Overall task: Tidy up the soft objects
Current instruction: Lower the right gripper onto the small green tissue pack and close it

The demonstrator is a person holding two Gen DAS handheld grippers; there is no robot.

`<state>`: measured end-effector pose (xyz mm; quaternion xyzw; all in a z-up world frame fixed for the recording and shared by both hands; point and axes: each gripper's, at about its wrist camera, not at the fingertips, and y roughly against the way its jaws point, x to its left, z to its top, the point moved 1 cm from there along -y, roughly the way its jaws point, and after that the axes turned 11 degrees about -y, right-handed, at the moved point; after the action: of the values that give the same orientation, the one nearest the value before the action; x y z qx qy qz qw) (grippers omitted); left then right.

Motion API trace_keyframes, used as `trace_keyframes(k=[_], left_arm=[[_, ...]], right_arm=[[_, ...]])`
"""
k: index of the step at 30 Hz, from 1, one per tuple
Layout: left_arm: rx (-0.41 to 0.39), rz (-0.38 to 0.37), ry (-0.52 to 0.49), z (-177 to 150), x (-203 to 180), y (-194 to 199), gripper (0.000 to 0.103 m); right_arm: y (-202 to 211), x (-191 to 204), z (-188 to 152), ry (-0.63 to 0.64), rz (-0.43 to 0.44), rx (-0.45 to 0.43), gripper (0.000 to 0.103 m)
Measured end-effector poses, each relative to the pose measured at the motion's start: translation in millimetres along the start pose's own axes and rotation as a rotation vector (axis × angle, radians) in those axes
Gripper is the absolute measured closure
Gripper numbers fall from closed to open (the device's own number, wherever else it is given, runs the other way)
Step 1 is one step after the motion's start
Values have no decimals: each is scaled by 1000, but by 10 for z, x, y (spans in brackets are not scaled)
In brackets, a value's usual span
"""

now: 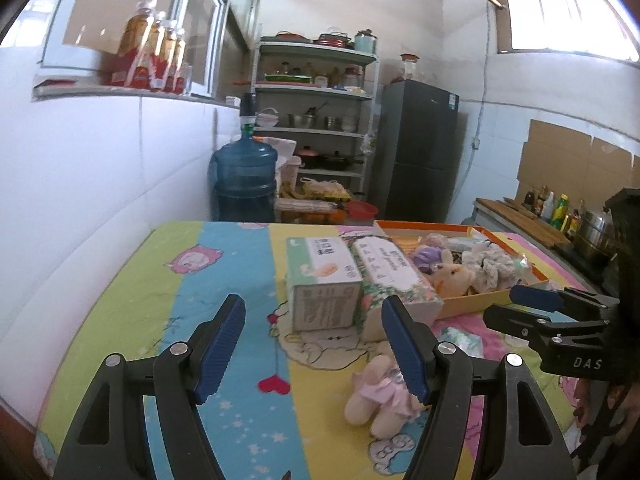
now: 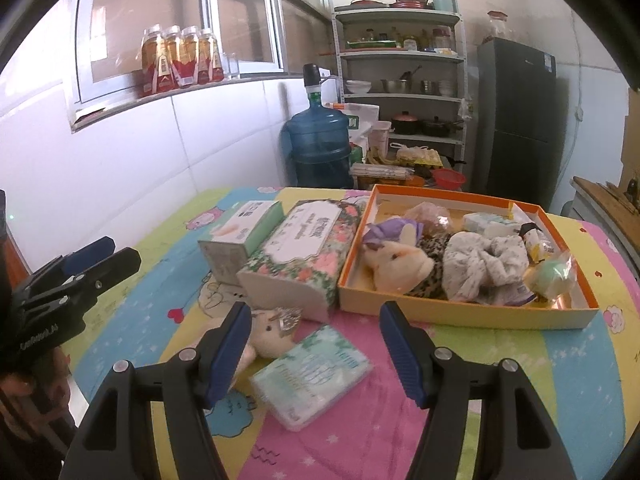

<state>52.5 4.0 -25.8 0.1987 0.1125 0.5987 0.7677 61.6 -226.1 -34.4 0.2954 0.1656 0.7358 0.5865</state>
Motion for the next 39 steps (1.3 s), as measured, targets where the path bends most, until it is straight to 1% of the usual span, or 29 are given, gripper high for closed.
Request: trace_keyframes(k=[7,13,17,25,27,35,37,39], left_arm=[[6,4,29,-124,145,47,31],[14,-25,35,-208,143,27,31],[20,-46,29,-232,114,-3,31],[32,-67,18,-262,64,-57,31],[37,-73,16,-277,56,-76,31],[48,-92,9,-316,24,-124,31],[53,-96,8,-323,21,-140,31],[57,-100,8,-345,23,-155,31]], right_arm=[[1,53,-104,-6,-5,6,37],[-66,11,-232,-39,-25,36,37],[-161,-68,-303,-111,-29,58,37],[-312,-234,-387,-286,-49,62,37],[-353,-258,-404,-312,-53,72,37],[-474,-190,-440,-329,-65,99,36],[-503,-154,-447,-323,-78,100,32],[-527,-127,-451,-319,-92,101,32]])
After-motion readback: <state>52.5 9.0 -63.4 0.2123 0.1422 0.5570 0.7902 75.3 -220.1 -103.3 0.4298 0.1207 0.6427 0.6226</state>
